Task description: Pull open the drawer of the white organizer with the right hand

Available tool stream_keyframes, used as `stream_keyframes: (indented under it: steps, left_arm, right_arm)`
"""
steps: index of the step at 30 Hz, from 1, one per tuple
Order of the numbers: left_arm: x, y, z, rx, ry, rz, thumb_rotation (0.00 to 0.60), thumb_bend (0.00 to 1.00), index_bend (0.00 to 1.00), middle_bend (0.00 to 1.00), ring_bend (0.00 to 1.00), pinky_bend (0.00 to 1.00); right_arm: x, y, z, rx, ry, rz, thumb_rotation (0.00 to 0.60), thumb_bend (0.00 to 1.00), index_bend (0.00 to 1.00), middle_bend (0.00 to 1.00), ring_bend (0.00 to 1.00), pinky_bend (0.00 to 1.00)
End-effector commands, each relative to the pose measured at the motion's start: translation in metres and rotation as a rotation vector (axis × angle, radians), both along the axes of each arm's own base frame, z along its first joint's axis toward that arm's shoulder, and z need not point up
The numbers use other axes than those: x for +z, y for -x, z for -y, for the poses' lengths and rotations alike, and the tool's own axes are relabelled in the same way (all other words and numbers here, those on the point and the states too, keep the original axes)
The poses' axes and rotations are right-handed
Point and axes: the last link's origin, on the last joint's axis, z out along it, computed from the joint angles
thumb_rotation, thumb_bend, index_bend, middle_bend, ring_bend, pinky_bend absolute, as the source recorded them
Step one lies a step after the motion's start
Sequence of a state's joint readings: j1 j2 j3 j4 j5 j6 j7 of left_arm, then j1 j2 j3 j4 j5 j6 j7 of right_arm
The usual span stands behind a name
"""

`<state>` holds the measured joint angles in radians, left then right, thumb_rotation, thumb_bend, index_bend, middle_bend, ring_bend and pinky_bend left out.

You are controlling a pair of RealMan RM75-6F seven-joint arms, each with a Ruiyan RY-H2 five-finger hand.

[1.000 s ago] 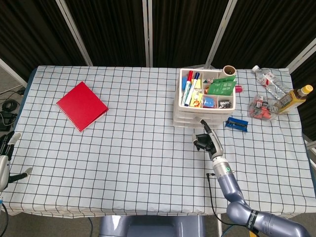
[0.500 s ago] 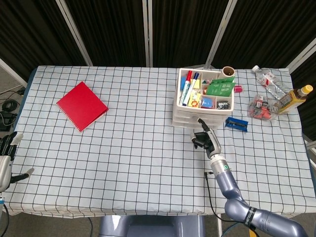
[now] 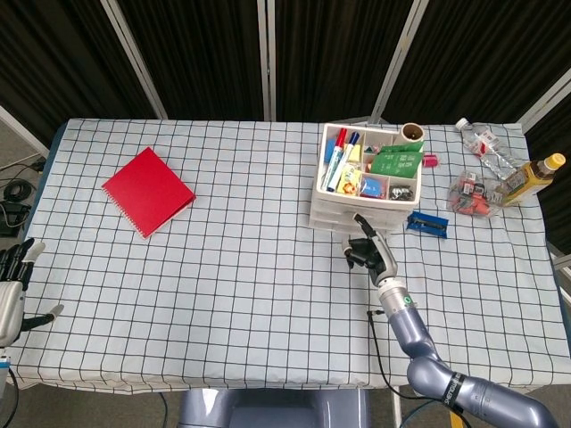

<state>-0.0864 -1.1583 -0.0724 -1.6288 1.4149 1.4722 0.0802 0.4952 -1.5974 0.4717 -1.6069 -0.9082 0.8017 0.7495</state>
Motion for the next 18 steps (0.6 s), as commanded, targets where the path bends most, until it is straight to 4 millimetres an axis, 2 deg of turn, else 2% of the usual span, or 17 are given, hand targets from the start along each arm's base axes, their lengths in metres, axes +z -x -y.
stream_keyframes:
  steps: [1,14,18]
  left_arm:
    - [0.000,0.000,0.000,0.000,0.000,0.000,0.600,0.00,0.00,0.00,0.00,0.00]
    - [-0.003,-0.002,0.001,-0.007,0.007,-0.009,0.600,0.00,0.00,0.00,0.00,0.00]
    - [-0.004,-0.002,0.001,-0.009,0.011,-0.012,0.600,0.00,0.00,0.00,0.00,0.00]
  right_arm:
    - [0.001,-0.001,-0.003,0.009,-0.011,0.005,0.600,0.49,0.27,0.95,0.96,0.79]
    - [0.000,0.001,-0.026,0.047,-0.049,0.043,0.600,0.49,0.28,0.95,0.96,0.79]
    - [-0.001,0.000,-0.039,0.079,-0.068,0.043,0.600,0.49,0.28,0.95,0.96,0.79]
